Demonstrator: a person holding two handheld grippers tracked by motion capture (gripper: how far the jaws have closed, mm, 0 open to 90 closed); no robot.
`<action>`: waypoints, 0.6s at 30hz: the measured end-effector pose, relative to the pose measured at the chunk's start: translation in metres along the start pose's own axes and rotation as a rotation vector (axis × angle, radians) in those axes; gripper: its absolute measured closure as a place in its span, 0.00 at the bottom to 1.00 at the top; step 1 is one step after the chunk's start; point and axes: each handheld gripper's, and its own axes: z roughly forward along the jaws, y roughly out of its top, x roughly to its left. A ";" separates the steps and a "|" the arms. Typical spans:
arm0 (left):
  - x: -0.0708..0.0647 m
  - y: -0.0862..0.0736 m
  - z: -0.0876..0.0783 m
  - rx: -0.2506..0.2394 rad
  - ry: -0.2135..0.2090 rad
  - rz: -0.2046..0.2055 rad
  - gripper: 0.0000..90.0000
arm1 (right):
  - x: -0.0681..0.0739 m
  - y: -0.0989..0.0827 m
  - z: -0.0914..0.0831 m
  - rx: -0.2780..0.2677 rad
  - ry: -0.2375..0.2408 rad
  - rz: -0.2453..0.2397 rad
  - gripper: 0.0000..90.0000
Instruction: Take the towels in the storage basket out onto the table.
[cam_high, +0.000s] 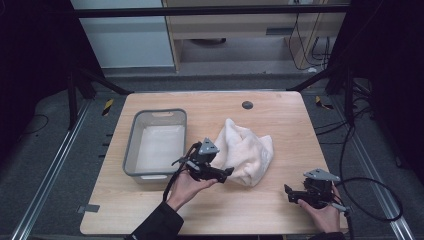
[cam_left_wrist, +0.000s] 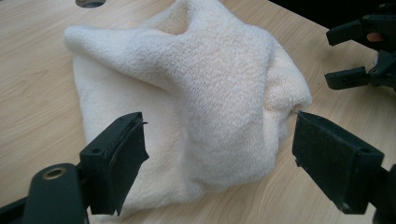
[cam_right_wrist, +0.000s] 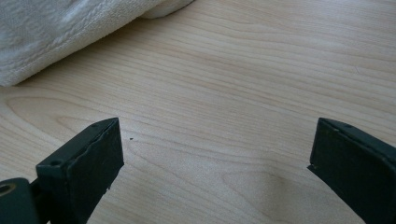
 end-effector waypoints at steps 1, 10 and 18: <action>0.001 -0.001 -0.003 0.002 0.000 0.002 0.18 | 0.000 0.000 0.000 -0.002 0.002 0.003 0.03; 0.004 -0.017 -0.032 -0.006 0.040 0.029 0.16 | 0.000 0.000 -0.001 -0.004 0.002 0.003 0.03; 0.010 -0.042 -0.052 -0.018 0.059 0.018 0.16 | 0.001 -0.001 -0.001 0.000 0.004 0.004 0.03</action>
